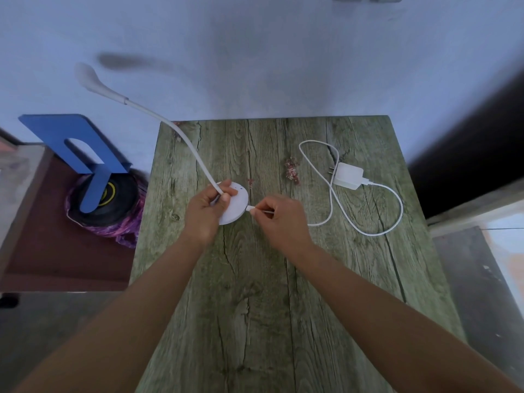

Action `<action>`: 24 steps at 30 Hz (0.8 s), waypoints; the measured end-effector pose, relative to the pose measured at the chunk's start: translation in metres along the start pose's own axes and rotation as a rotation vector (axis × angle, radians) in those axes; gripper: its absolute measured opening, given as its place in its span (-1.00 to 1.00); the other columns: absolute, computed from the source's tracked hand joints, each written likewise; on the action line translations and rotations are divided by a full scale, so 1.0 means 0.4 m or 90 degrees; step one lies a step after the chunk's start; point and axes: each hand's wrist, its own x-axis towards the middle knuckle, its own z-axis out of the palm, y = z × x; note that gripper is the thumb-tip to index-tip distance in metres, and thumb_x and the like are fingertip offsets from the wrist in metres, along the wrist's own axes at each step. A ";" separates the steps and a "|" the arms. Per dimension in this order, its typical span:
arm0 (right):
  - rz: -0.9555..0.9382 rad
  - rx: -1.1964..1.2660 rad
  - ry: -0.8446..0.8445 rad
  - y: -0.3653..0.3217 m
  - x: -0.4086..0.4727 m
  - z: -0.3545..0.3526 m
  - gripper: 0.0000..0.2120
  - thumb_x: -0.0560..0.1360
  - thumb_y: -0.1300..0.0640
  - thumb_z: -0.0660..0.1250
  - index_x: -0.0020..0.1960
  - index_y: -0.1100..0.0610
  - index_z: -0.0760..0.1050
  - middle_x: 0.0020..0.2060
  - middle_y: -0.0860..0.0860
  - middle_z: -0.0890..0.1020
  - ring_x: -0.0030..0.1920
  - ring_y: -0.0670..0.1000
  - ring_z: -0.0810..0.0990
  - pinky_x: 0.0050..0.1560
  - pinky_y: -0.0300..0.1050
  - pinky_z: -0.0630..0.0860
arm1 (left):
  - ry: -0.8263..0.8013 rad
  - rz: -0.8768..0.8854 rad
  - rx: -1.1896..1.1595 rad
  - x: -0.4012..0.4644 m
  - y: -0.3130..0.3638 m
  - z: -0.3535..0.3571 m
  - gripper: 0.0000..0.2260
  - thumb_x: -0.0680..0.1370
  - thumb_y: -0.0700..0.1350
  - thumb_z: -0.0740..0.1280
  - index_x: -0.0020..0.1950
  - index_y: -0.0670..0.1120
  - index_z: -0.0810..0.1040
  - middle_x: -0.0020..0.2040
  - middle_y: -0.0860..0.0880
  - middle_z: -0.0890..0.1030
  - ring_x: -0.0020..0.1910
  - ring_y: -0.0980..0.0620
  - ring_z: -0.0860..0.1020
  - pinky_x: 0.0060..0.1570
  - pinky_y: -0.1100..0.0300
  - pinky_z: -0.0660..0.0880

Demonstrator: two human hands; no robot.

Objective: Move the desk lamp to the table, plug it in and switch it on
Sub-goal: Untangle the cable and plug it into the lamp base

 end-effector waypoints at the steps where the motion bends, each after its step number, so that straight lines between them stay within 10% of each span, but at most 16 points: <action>1: -0.002 0.000 -0.001 0.001 0.001 0.000 -0.86 0.45 0.13 0.39 -0.23 0.19 0.60 -0.33 0.03 0.62 -0.30 -0.04 0.49 -0.22 -0.20 0.32 | 0.000 0.000 0.002 0.000 0.000 0.000 -0.86 0.56 -0.27 0.24 0.04 -0.23 0.57 0.35 -0.13 0.48 0.33 -0.01 0.42 0.31 0.04 0.34; 24: -0.055 -0.122 -0.073 0.051 0.060 0.050 -0.89 0.44 0.14 0.40 -0.17 0.19 0.62 -0.23 0.08 0.57 -0.16 0.06 0.48 -0.19 -0.06 0.40 | 0.087 -0.026 0.142 0.028 -0.057 0.000 -0.79 0.55 -0.25 0.27 0.15 -0.23 0.58 0.46 -0.09 0.37 0.50 -0.03 0.21 0.46 -0.04 0.22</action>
